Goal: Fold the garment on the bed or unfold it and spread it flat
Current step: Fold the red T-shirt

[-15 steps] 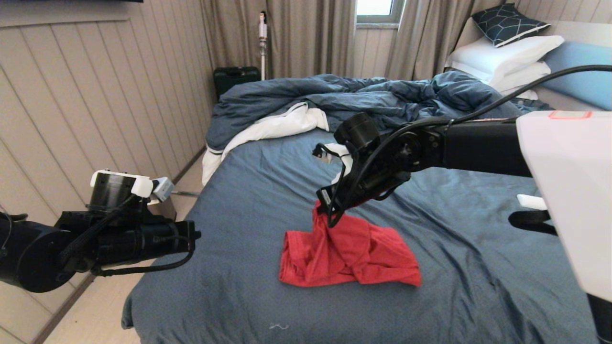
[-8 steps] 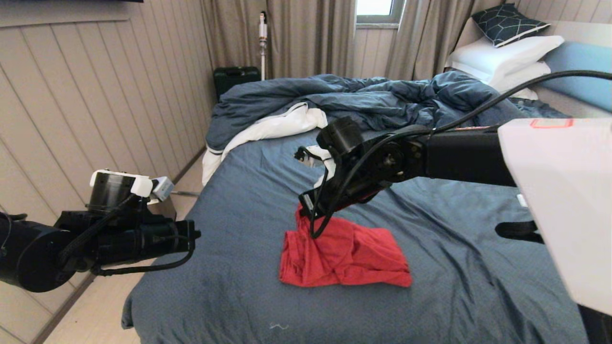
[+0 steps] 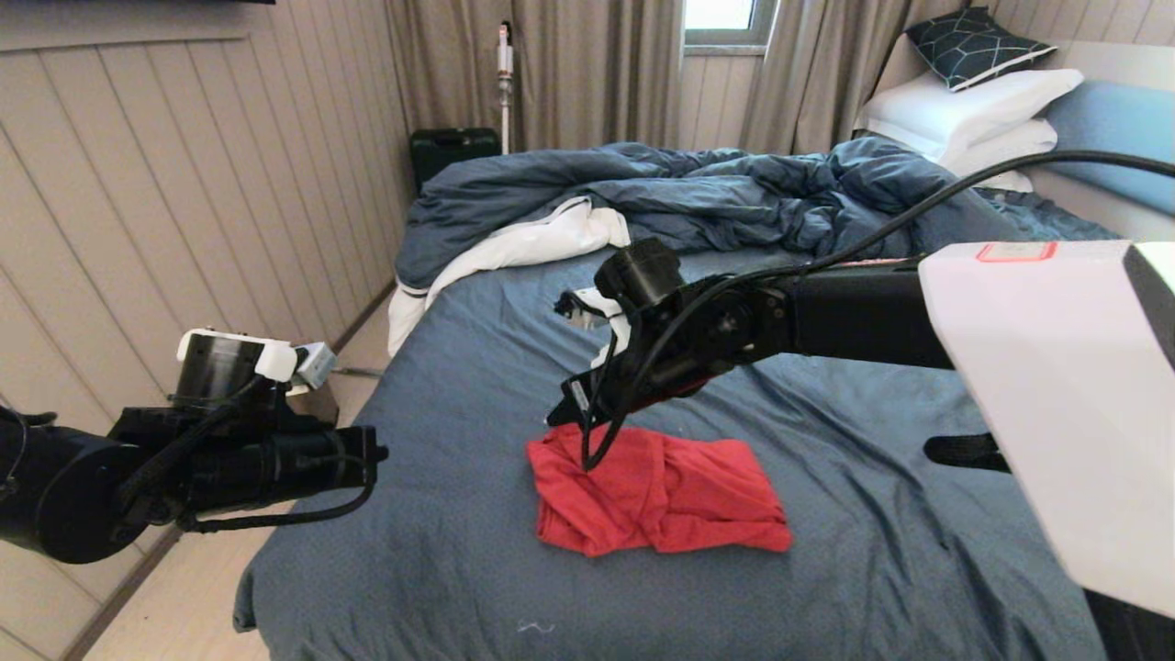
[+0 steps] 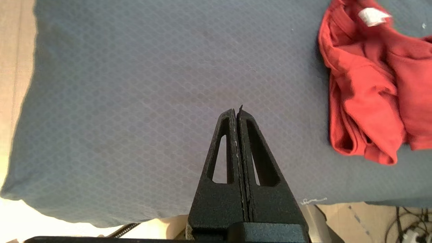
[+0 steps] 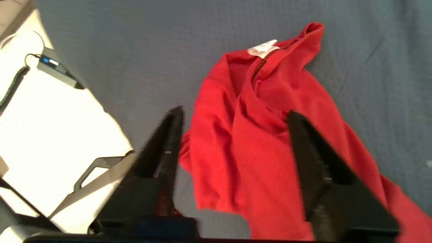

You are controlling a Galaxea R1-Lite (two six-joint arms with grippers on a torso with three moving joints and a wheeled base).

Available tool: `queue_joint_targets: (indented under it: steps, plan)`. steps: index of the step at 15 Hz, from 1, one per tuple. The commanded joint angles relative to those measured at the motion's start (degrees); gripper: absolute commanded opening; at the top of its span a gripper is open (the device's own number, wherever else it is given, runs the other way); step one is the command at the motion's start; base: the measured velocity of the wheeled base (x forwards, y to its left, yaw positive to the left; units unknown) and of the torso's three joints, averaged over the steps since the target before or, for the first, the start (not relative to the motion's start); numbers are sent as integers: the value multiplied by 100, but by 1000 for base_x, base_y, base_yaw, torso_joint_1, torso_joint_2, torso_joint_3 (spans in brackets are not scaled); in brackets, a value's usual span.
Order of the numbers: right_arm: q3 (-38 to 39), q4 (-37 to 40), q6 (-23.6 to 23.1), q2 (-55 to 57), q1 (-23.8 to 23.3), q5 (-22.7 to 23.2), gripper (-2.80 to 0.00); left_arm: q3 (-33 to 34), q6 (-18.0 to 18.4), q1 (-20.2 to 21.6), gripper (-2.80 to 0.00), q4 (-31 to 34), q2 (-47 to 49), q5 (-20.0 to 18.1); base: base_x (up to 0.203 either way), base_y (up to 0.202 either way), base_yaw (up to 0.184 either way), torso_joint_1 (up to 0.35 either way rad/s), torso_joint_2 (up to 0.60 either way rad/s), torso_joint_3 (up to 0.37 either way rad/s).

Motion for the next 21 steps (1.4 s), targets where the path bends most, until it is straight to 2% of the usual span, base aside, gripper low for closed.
queue_joint_targets:
  steps: [1,3,5,6,8,11,14,18,21]
  plan:
    - [6,29,17,-306,-21,7,0,3,-13,-7,-280,-17,9,-6,0,0,0,0,0,0]
    - [104,84,43,-593,-159,-11,0,20,-13,-25,-280,-16,-18,-6,0,0,0,0,0,0]
    - [369,112,131,-707,-492,-148,0,20,-13,-33,-280,-17,-34,-6,0,0,0,0,0,0]
    - [501,110,223,-712,-570,-360,-280,23,-21,-55,-280,-13,-34,-6,0,0,0,0,0,0]
    - [712,100,280,-661,-660,-720,-280,37,-35,-90,-280,-11,-34,-6,0,0,0,0,0,0]
    - [1057,47,286,-572,-843,-807,-280,99,-39,-227,-280,-17,-16,-6,0,0,0,0,0,0]
    - [1032,29,286,-220,-838,-1043,-280,100,-66,-264,-280,-26,-27,-12,0,0,0,0,0,0]
    - [1039,-149,277,-9,-783,-1078,-280,99,-69,-265,-280,-26,-34,-6,0,0,0,0,0,0]
    - [1013,-263,280,87,-574,-1087,-280,108,-74,-262,-280,-26,-43,-7,0,0,0,0,0,0]
